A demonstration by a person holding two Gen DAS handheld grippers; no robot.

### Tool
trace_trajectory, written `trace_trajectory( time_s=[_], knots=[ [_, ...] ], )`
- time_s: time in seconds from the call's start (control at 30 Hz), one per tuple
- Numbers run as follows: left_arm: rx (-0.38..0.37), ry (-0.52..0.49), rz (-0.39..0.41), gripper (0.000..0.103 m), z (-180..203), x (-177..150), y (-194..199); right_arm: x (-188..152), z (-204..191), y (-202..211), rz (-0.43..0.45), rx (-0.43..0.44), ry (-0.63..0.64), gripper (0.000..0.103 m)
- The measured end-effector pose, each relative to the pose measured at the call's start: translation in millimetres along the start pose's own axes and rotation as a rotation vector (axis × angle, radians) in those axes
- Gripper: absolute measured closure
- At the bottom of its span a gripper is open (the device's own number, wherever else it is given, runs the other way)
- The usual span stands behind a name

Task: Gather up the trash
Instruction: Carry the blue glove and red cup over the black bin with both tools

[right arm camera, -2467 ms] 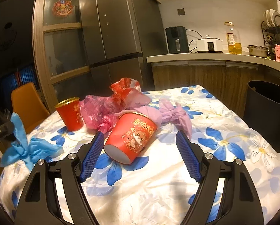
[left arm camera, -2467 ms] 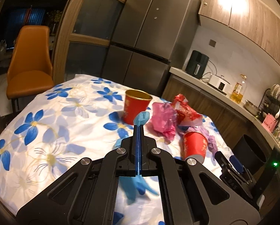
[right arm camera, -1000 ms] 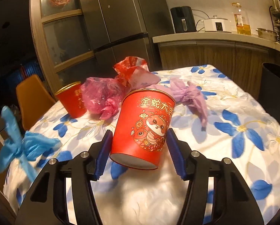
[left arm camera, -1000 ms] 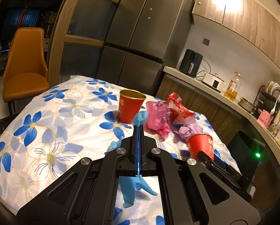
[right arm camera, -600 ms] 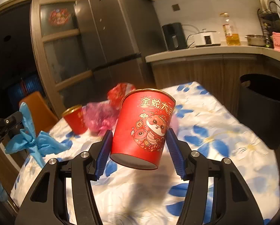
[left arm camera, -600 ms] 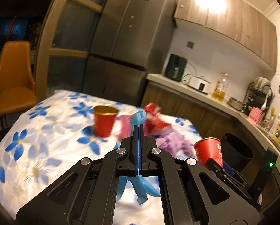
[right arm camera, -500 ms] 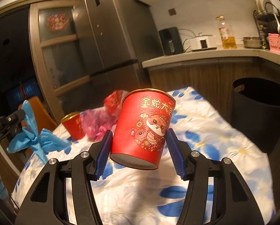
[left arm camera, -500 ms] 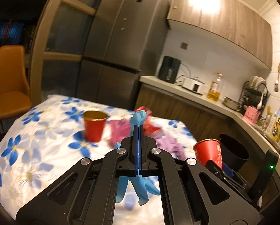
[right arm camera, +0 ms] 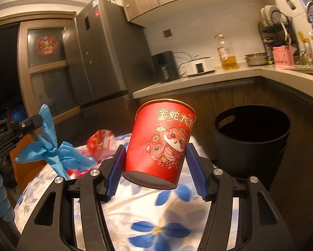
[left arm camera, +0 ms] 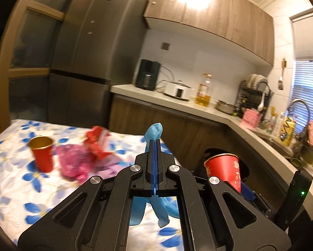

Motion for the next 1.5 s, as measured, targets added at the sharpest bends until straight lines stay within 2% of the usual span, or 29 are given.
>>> trace_trajectory(
  time_s=[0.53, 0.7, 1.07, 1.5],
  knots=[
    [-0.242, -0.085, -0.01, 0.103, 125.7, 8.8, -77.9, 43.1, 92.7, 19.1, 0.128, -0.226, -0.03, 0.046],
    [-0.294, -0.104, -0.012, 0.103, 156.5, 9.1, -101.0, 55.2, 122.6, 20.5, 0.157, -0.291, -0.045, 0.046],
    [-0.375, -0.104, -0.055, 0.103, 196.6, 6.4, -147.8, 66.9, 157.5, 8.1, 0.161, -0.352, -0.048, 0.046],
    [-0.422, -0.091, -0.116, 0.103, 212.9, -9.1, -192.7, 66.2, 177.2, -14.9, 0.139, -0.368, -0.055, 0.045]
  ],
)
Point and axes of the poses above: each gripper's, at about its wrist camera, not at the fingertips, and y roughly against the way its jaws point, z to its right, x to its top, the point moved 3 cm from there along -y, roughly the way its jaws point, and after that the axes turned 2 degrees about z, right-handed, at the moved point
